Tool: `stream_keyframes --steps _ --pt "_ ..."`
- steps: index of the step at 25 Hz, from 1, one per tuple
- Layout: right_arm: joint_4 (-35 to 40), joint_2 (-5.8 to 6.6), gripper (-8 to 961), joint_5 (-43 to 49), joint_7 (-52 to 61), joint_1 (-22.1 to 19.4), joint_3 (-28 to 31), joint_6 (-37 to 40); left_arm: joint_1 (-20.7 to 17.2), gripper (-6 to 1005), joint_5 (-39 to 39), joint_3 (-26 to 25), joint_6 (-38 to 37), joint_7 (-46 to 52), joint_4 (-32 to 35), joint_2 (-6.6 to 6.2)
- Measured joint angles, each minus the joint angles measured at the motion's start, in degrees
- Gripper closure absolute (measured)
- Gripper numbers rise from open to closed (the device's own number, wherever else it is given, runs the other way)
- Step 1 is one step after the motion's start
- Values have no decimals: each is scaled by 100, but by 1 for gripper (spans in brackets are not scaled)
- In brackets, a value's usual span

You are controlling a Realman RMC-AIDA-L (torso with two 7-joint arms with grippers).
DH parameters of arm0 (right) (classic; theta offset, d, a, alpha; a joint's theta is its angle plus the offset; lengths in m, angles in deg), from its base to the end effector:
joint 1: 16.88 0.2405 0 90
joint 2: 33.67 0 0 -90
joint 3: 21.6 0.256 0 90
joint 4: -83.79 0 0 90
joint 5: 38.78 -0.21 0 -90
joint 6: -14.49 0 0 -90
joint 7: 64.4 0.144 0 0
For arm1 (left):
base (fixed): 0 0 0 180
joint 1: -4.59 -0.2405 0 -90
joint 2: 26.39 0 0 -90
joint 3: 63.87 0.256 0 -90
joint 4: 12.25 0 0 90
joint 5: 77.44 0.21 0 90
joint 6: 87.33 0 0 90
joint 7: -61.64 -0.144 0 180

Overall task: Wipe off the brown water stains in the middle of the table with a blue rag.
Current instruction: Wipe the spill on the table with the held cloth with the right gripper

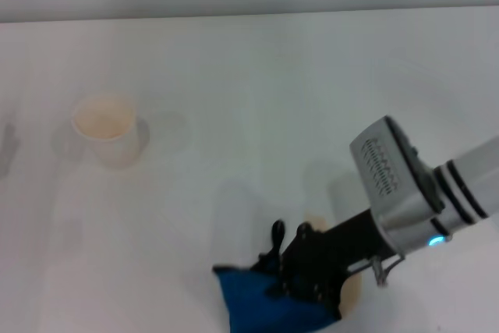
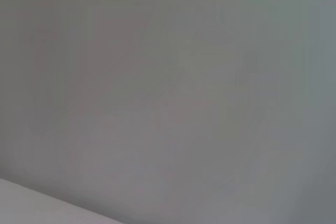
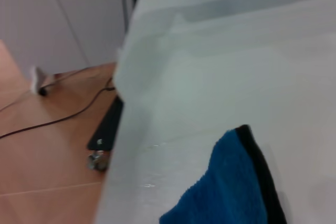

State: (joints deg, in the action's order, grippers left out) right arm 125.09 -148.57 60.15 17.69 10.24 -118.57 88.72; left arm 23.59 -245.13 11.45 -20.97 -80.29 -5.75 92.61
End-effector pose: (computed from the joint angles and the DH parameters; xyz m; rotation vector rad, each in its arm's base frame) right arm 0.2521 0.2758 -0.0916 3.0167 -0.2836 -0.1221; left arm -0.3734 0.2981 0.0058 -1.4961 -0.9122 -0.8807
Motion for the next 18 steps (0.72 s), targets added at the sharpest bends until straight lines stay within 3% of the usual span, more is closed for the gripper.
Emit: stream_keyframes --steps 11,18 --pt "-44 10 892 932 -531 -15 1770 -166 47 112 -1 -1 0 -18 0 -6" --pt "-47 17 892 1177 -606 -27 2135 -548 51 113 -1 -28 0 -28 0 -16"
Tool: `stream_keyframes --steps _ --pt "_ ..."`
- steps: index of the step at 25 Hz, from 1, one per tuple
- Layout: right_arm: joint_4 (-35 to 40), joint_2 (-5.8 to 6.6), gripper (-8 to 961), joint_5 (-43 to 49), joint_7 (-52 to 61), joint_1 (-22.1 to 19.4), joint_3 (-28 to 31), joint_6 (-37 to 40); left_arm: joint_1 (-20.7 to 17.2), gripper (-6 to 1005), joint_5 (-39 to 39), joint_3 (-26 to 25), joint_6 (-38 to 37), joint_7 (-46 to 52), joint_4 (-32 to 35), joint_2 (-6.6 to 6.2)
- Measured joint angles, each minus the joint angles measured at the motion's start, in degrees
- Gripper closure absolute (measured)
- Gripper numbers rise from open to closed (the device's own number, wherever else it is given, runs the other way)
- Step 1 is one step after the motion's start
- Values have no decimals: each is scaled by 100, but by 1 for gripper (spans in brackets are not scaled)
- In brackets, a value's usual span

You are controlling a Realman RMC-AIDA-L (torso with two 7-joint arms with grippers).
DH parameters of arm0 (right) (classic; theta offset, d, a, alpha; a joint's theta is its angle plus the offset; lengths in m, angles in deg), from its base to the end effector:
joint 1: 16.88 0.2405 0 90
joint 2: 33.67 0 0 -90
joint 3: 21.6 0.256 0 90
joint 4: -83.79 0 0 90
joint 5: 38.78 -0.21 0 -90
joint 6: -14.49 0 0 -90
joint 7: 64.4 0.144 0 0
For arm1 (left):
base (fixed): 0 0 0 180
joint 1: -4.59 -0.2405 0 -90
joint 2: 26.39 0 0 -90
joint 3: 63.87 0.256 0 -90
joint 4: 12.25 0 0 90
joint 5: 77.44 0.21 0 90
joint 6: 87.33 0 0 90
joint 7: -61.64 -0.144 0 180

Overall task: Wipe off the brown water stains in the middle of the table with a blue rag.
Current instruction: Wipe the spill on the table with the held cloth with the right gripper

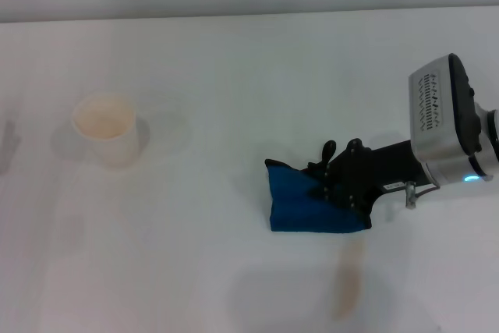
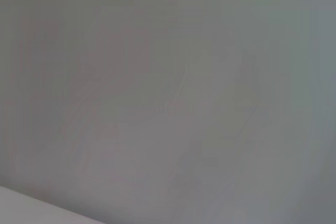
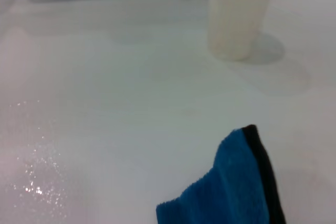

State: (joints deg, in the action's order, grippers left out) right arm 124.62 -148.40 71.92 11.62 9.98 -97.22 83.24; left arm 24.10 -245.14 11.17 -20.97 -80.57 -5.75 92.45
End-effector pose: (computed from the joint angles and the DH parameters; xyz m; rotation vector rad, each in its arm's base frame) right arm 0.2871 0.3275 -0.0425 -2.9052 0.2749 0.0488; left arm -0.3717 0.3017 0.0078 -1.4975 -0.9001 -0.8826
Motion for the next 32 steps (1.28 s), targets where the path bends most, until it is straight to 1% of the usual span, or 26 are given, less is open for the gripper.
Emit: stream_keyframes --steps 4,6,7,9,11,14,19,23,32 --pt "-87 -32 892 12 0 10 -124 173 1 113 0 -6 0 0 23 -2" --pt "-180 -44 892 13 0 22 -257 473 1 113 0 -8 0 0 50 -2" --pt "-180 -44 892 13 0 22 -257 473 1 113 0 -8 -1 0 61 -2" --pt "-212 -45 892 14 2 20 -303 776 1 113 0 -8 0 0 69 -2" --pt "-215 -31 892 14 3 -5 -306 1097 1 113 0 -8 0 0 81 -2" --pt "-213 28 892 101 1 -54 -286 1542 -2 113 0 -8 -26 0 121 -1" --pt "-216 77 892 549 3 -61 -274 1949 -4 112 0 -7 -59 0 135 -1" --pt "-224 79 892 648 27 -69 -266 1900 -2 112 0 -7 -61 0 135 -1" --pt "-193 8 892 570 25 -58 -194 1055 -2 112 0 -6 -55 0 132 -1"
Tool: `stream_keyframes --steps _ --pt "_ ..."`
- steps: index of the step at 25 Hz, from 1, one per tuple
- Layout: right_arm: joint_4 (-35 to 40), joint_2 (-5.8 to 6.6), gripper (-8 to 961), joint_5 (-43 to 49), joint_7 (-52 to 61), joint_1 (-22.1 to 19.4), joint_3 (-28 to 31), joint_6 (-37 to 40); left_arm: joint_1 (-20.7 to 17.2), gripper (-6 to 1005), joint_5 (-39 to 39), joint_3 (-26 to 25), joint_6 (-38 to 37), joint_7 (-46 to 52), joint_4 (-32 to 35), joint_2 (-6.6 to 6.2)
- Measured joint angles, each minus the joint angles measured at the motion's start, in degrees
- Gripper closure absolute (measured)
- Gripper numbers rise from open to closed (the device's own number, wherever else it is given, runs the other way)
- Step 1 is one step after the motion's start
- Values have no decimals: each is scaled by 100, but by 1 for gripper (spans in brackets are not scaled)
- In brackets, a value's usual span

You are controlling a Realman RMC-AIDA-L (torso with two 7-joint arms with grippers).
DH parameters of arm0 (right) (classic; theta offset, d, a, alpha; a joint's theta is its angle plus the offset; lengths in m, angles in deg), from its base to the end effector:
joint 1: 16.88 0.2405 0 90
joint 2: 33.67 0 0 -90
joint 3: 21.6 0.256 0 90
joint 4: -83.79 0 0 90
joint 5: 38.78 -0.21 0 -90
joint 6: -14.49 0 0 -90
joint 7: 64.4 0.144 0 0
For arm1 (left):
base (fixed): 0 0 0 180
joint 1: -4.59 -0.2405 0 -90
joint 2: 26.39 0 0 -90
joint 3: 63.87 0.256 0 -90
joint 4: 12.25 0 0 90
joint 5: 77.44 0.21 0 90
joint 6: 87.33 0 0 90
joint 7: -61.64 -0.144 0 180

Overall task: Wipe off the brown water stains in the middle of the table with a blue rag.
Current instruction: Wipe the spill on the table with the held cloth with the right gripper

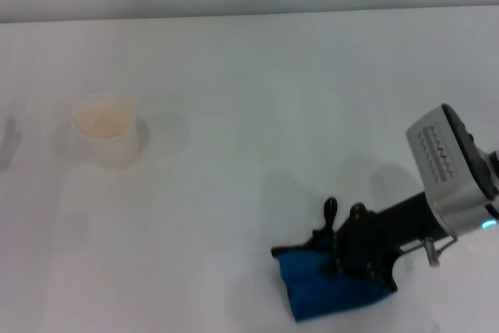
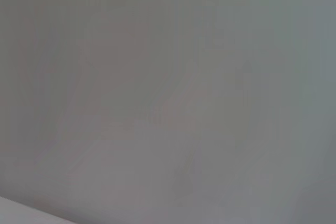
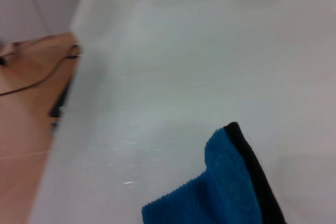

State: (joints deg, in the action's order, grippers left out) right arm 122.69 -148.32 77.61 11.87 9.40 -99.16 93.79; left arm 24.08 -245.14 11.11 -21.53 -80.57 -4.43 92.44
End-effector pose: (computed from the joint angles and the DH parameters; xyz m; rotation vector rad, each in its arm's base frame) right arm 0.2975 0.2860 -0.0526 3.1041 -0.2979 0.0261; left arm -0.3689 0.3060 0.0105 -1.4966 -0.8863 -0.8903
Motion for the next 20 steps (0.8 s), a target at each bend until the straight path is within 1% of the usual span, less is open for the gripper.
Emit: stream_keyframes --steps 5,11,16,20 --pt "38 -38 892 -6 -14 18 355 -717 -13 112 0 -2 22 0 0 0" --pt "89 -54 892 -10 -13 59 373 -1397 0 113 0 -2 3 0 0 0" --pt "94 -68 893 -279 -2 86 366 -1733 3 114 0 -1 29 0 0 0" --pt "116 -73 893 -625 -16 101 335 -1844 5 114 0 -2 27 0 0 4"
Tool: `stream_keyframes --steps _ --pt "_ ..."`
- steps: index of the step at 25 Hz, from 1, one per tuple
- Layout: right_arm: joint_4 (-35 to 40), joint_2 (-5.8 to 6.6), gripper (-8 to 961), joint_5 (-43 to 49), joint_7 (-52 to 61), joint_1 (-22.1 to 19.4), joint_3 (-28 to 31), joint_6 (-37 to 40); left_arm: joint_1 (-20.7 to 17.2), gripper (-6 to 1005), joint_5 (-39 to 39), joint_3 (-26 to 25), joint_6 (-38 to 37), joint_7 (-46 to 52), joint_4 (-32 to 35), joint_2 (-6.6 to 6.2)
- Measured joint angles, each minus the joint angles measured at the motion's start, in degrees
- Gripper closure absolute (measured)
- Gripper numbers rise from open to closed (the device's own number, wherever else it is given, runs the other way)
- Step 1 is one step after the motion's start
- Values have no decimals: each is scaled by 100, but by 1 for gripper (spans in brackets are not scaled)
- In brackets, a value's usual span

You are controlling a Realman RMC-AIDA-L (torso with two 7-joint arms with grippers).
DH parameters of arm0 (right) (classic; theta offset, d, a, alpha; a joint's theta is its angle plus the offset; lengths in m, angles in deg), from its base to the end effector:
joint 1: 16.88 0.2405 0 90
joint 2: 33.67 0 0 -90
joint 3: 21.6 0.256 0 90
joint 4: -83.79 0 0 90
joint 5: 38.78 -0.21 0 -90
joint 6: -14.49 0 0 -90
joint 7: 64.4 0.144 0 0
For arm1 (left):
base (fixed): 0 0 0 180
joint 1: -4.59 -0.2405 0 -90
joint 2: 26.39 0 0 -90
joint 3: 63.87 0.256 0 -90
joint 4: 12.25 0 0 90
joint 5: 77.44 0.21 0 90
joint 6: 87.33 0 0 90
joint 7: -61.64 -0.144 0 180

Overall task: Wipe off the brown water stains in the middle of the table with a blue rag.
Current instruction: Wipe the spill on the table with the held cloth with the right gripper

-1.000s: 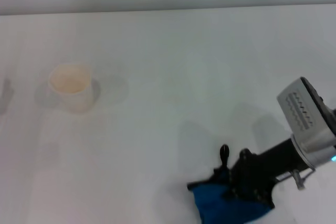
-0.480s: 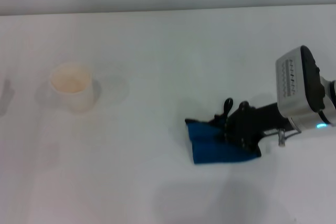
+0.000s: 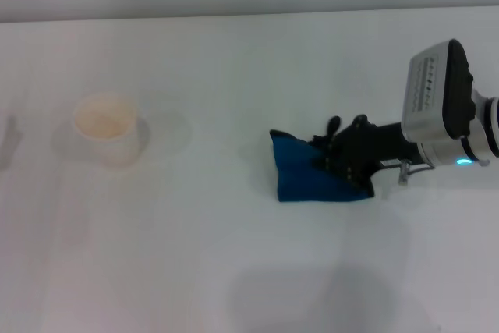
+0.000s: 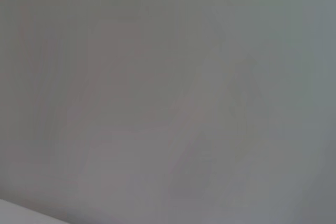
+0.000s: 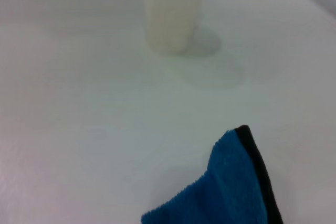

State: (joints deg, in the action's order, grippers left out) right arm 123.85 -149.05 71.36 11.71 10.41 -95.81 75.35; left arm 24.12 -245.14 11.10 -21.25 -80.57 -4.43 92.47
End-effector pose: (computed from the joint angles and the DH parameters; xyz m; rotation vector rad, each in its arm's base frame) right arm 0.2924 0.3463 -0.0396 -2.7631 0.3045 0.0218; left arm -0.3680 0.3062 0.0106 -1.4972 -0.8825 -0.8955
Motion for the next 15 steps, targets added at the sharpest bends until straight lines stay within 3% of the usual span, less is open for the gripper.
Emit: stream_keyframes --steps 15 --pt "65 -32 846 -452 -28 102 -30 -472 55 113 0 0 4 0 0 13"
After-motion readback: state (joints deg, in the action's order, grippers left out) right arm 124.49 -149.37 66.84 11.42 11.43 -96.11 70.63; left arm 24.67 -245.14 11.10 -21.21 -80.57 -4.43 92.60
